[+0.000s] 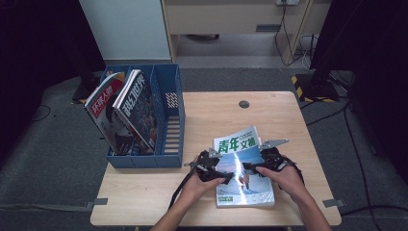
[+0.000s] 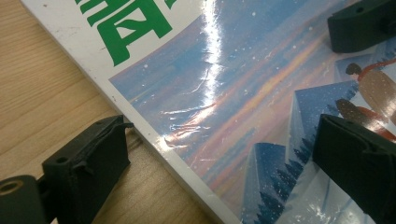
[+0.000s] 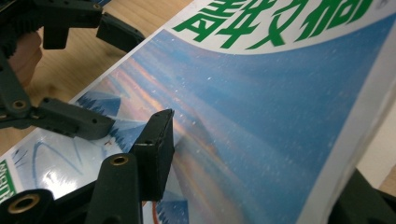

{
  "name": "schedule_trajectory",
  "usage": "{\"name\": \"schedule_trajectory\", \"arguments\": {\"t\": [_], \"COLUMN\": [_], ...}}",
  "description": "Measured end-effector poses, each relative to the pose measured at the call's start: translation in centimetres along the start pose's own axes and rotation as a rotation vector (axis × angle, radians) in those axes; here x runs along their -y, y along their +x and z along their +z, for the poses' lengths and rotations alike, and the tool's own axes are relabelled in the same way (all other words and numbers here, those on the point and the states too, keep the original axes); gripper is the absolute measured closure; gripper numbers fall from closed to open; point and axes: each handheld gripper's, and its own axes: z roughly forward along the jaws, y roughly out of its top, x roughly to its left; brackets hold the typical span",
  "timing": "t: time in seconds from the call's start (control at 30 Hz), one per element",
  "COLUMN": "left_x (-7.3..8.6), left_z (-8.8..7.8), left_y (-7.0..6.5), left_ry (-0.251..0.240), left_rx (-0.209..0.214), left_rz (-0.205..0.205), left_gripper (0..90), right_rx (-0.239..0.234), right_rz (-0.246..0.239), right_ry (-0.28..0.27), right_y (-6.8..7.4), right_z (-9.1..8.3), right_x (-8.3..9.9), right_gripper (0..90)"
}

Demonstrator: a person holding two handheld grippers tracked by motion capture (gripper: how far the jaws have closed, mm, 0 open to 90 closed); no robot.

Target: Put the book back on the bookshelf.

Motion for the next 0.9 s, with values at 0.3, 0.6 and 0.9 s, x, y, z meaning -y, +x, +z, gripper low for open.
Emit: {"name": "schedule_trajectory", "arguments": {"t": [0.3, 0.6, 0.9], "left_x": [0.0, -0.1, -0.3], "left_z": [0.0, -0.1, -0.3], "left_y": [0.0, 0.1, 0.3], "left_ry": [0.003, 0.011, -0.007], "left_rx": [-0.002, 0.000, -0.027], "left_rz": [0.004, 0.012, 0.014], "left_gripper": [2.7, 2.7, 5.1], "right_rx": [0.046, 0.080, 0.052], "right_rz": [-0.014, -0.014, 0.000], "right_ry": [0.005, -0.037, -0.088], "right_y": [0.5, 0.4, 0.9], "right_z": [0.8, 0.2, -0.6], "right_x": [-0.7, -0.8, -1.3], "right_gripper": [44.9, 72.2, 83.3]}}
